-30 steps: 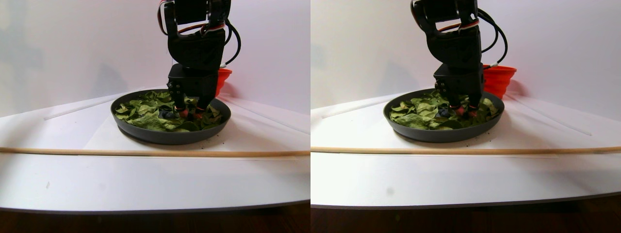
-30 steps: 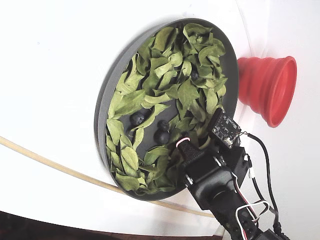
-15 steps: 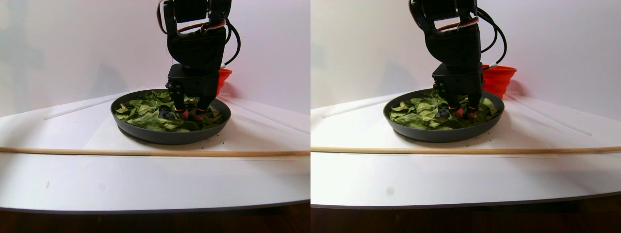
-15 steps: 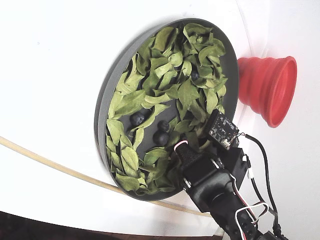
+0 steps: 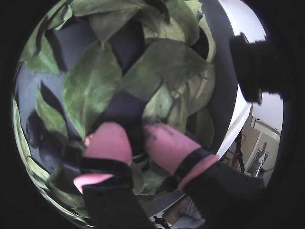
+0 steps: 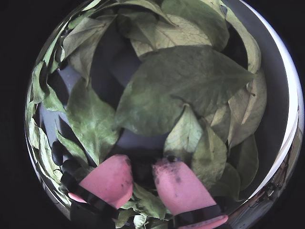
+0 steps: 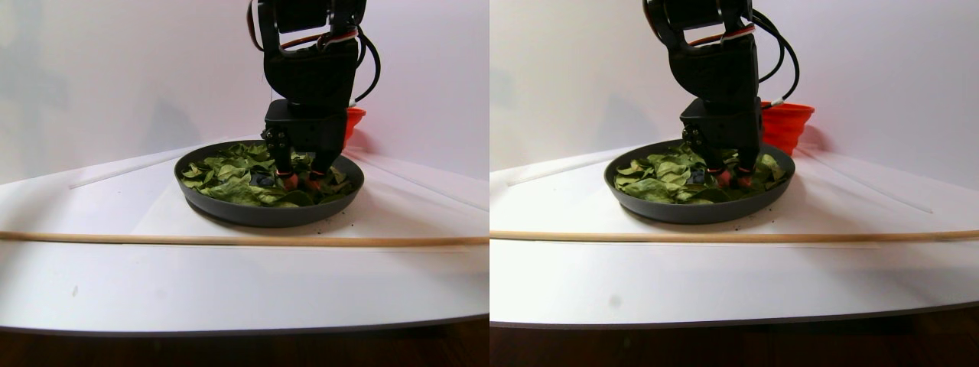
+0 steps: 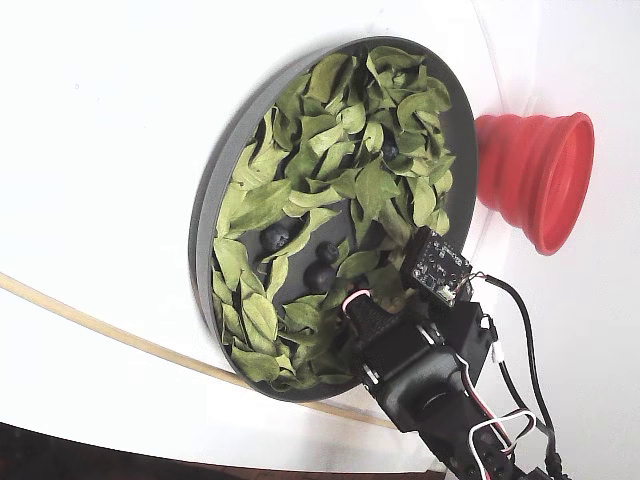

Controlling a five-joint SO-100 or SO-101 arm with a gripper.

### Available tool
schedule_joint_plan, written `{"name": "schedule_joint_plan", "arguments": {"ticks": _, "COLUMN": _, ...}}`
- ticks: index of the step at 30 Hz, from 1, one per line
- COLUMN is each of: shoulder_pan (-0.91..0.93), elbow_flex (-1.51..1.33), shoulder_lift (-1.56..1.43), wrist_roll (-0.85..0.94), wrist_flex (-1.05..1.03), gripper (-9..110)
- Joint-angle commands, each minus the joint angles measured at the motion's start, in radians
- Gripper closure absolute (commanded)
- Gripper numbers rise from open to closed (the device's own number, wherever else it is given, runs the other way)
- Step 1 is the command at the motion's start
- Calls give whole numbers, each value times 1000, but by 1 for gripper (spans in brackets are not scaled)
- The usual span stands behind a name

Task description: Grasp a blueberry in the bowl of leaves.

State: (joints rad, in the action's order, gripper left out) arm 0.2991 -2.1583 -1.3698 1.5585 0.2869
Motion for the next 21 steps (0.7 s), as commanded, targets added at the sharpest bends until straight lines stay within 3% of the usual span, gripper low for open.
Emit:
{"name": "schedule_joint_plan", "arguments": {"ticks": 1, "shoulder_pan": 14, "elbow_flex": 40, "shoulder_lift": -107, "wrist_roll": 8, "wrist_flex": 12, "gripper": 94}}
{"name": "schedule_joint_plan", "arguments": {"ticks": 21, "shoulder_pan": 11, "elbow_flex": 49, "shoulder_lift": -187, "wrist_roll": 37, "wrist_flex": 9, "gripper": 94}}
